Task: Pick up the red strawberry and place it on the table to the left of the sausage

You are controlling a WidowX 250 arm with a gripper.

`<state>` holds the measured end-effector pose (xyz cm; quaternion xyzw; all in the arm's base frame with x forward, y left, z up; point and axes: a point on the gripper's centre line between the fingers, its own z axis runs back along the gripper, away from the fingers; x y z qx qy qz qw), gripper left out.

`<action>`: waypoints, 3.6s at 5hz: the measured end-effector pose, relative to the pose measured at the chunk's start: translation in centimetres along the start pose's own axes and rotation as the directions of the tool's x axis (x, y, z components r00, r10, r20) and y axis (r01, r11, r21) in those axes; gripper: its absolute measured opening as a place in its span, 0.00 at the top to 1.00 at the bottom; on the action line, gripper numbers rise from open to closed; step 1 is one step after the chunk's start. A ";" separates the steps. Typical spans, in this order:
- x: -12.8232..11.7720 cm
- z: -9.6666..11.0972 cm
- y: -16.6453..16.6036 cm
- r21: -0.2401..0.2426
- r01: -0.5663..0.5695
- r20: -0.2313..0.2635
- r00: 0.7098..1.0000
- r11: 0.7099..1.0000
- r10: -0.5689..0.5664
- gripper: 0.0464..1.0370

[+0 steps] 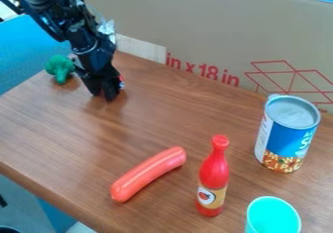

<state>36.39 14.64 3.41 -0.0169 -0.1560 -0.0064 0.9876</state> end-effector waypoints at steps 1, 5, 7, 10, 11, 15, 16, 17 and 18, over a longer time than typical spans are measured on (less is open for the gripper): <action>-0.7 1.2 -1.1 -0.057 0.015 0.026 1.000 0.998 -0.014 0.46; -11.0 8.9 -3.9 -0.122 0.118 -0.007 0.993 0.985 -0.120 0.46; -12.0 6.1 -5.1 -0.175 0.103 -0.071 0.991 0.979 -0.117 0.46; -13.4 2.9 -7.2 -0.156 0.199 -0.114 0.969 0.968 -0.217 0.51; -13.1 2.6 -7.6 -0.143 0.223 -0.104 0.966 0.964 -0.238 0.76; -10.7 9.7 -6.8 -0.137 0.193 -0.017 0.980 0.972 -0.197 0.08; -9.4 14.8 -5.3 -0.034 0.156 0.021 0.988 0.987 -0.155 0.03; -8.5 16.8 -4.0 0.058 0.118 0.013 0.993 0.991 -0.119 0.04; -7.5 16.5 -3.0 0.089 0.089 -0.065 0.994 0.992 -0.083 0.04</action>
